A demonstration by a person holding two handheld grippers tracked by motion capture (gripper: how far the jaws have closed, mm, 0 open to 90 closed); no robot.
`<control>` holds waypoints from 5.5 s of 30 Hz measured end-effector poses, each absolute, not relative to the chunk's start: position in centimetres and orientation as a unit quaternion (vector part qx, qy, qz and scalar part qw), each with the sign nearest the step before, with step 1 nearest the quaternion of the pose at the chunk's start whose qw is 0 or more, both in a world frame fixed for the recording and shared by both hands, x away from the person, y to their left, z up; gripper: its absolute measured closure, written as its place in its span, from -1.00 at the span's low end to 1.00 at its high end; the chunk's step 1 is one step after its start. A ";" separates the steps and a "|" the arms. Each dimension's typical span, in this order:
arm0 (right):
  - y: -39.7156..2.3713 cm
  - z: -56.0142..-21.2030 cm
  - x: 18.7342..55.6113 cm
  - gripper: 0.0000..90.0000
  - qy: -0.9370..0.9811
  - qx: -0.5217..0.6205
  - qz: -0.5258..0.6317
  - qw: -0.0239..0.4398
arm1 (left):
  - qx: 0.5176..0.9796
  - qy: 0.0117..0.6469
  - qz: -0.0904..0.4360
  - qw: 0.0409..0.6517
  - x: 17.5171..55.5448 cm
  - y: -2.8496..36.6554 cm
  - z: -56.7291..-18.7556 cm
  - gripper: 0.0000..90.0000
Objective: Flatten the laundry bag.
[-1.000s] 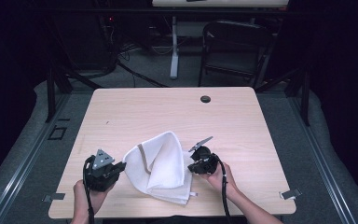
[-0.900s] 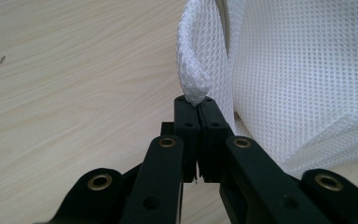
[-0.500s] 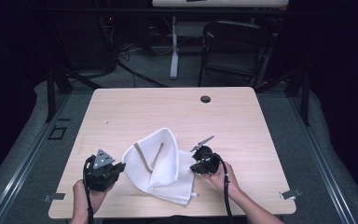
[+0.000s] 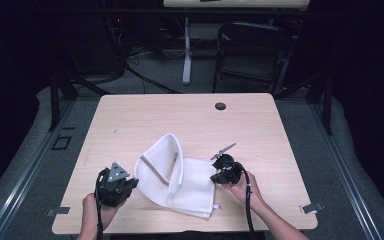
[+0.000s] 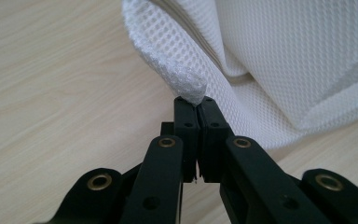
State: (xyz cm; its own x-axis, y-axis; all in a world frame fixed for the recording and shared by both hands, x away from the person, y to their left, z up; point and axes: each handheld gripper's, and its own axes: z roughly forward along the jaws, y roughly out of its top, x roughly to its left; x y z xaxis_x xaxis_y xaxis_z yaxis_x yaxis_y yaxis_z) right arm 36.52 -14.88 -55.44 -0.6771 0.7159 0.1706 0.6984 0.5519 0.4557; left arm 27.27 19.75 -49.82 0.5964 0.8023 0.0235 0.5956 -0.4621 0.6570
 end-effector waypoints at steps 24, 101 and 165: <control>-17.2 -55.4 37.7 1.00 0.873 0.417 0.244 0.067 | 0.888 0.379 0.082 0.246 26.5 17.6 -50.4 0.02; -13.4 -52.5 29.7 0.96 0.938 0.248 0.233 0.068 | 0.865 0.378 0.080 0.321 28.1 18.8 -51.3 -0.95; -14.3 -49.5 31.2 0.92 0.901 0.302 0.306 0.051 | 0.894 0.319 0.129 0.288 28.8 13.3 -51.8 0.94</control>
State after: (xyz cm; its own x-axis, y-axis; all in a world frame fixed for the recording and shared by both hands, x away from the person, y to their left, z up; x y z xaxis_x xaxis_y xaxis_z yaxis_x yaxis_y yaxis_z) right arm 31.21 -14.34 -49.49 -0.8128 0.5751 0.0924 0.5123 0.6304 0.5832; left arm 28.82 13.31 -51.75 0.7636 0.6439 0.0473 0.4948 -0.6307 0.5978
